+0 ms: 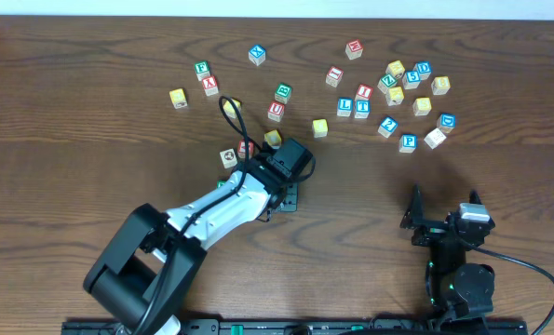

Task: Spell out NEURIPS
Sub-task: 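Open the left gripper to release the R block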

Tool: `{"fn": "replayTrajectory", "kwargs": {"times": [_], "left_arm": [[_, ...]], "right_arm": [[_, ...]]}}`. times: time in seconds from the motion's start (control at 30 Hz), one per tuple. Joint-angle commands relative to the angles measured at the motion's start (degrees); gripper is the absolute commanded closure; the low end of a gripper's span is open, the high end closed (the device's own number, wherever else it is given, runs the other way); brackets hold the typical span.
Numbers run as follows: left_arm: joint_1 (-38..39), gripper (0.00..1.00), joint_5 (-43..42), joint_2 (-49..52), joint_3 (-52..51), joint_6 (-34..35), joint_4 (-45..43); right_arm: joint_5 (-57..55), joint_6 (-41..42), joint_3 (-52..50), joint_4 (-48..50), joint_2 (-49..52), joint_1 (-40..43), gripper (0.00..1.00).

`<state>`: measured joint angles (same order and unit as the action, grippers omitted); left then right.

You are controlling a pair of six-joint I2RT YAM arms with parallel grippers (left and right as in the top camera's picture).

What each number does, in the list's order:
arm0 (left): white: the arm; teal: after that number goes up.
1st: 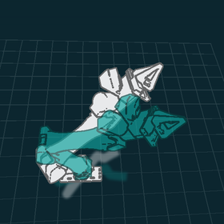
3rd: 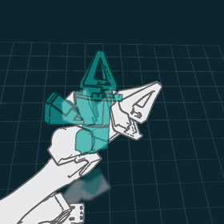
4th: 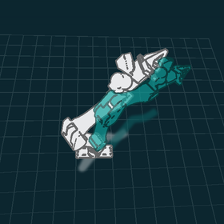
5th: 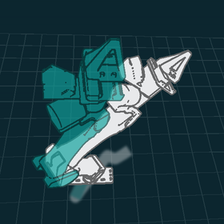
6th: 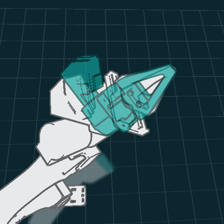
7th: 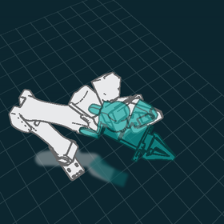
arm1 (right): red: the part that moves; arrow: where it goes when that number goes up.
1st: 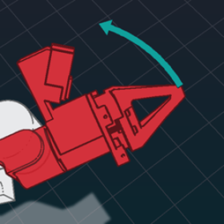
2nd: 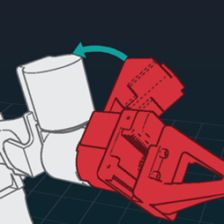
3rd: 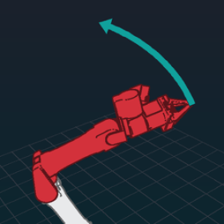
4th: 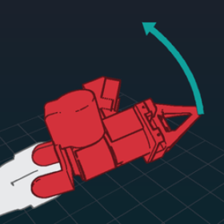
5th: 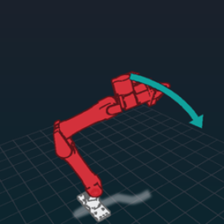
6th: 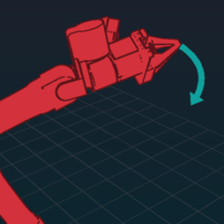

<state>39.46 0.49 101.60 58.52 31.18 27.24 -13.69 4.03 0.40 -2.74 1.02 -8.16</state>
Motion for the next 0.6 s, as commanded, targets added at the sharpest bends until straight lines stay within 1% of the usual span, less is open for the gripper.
{"fn": "replayTrajectory", "kwargs": {"times": [0.0,0.57], "left_arm": [[-0.1,0.52,-0.1,-3.8,2.5,-1.5,0.5],[-0.2,0.5,0.0,-19.9,2.6,-2.9,2.5]], "right_arm": [[-0.1,-0.5,-0.1,-0.3,-0.1,-0.1,0.01],[-0.1,-0.5,-0.1,-0.3,-0.1,-0.1,0.01]]}}
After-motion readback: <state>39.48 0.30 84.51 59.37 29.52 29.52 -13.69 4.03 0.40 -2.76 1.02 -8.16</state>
